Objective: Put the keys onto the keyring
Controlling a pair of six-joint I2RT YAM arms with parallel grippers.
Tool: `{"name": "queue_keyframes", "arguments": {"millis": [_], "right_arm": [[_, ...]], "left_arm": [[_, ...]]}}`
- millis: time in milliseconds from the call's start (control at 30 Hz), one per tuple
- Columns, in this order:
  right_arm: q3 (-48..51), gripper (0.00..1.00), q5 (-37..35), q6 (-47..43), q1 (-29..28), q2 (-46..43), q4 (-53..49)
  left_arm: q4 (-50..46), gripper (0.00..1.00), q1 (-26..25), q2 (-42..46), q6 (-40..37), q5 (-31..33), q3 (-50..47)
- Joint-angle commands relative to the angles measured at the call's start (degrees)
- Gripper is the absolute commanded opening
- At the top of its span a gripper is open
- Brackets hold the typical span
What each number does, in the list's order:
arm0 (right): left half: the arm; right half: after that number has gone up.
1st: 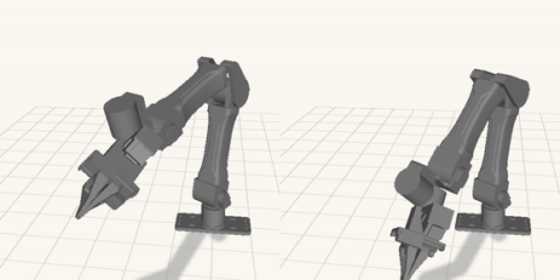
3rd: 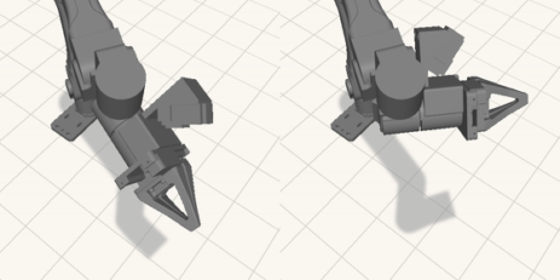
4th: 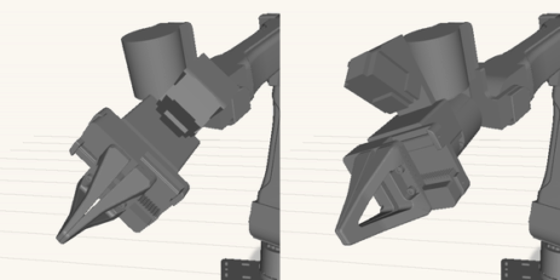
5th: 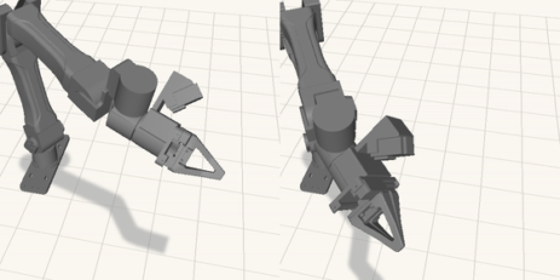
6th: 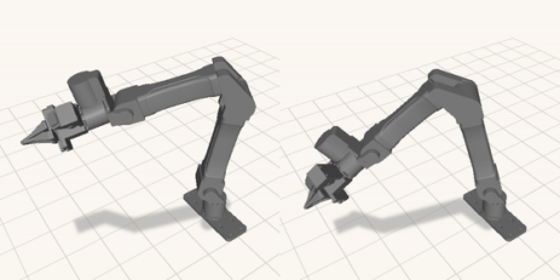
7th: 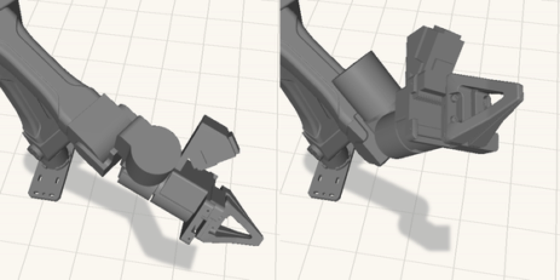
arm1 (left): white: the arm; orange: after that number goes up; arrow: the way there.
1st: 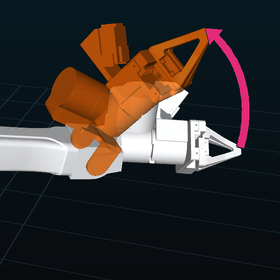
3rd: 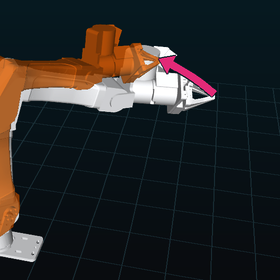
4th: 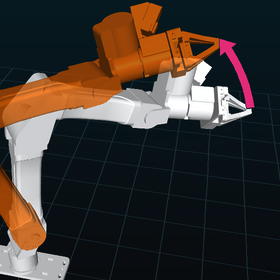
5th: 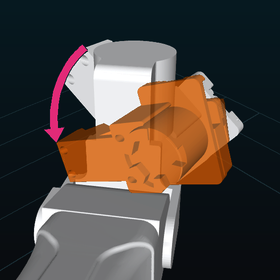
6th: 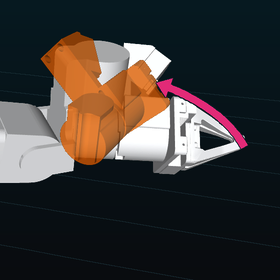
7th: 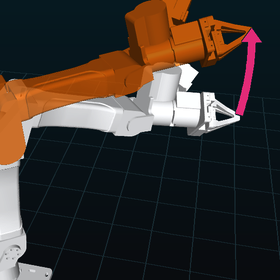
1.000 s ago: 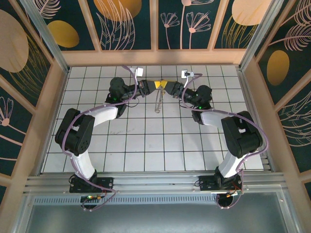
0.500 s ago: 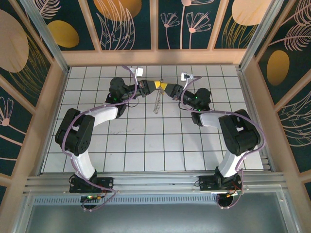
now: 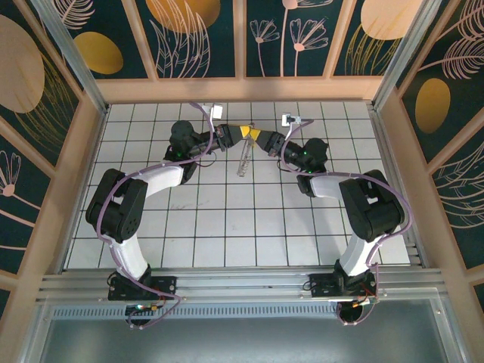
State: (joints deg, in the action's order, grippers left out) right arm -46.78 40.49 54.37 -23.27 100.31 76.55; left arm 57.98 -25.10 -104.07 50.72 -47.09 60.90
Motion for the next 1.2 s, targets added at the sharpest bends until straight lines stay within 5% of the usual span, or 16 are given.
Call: {"name": "queue_keyframes", "arguments": {"millis": [0,167,333,567,1167], "right_arm": [[-2.1,0.14,0.3,0.0,-0.6,0.8,2.5],[-2.5,0.0,0.3,0.2,-0.6,1.2,2.8],[-2.9,0.0,0.5,0.1,-0.4,1.6,2.7],[-3.0,0.0,2.5,-0.7,1.3,1.2,1.0],[-10.0,0.0,13.7,-8.5,5.3,0.6,-11.8]], "left_arm": [[4.3,0.0,-0.2,1.9,0.6,-0.3,0.0],[4.3,0.0,-0.2,2.0,0.6,-0.4,-0.1],[3.0,0.0,-0.2,1.8,0.3,0.0,0.4],[0.1,0.19,-0.1,3.1,-1.7,1.6,1.2],[-16.3,0.47,3.9,6.9,-11.8,0.4,8.4]]}}
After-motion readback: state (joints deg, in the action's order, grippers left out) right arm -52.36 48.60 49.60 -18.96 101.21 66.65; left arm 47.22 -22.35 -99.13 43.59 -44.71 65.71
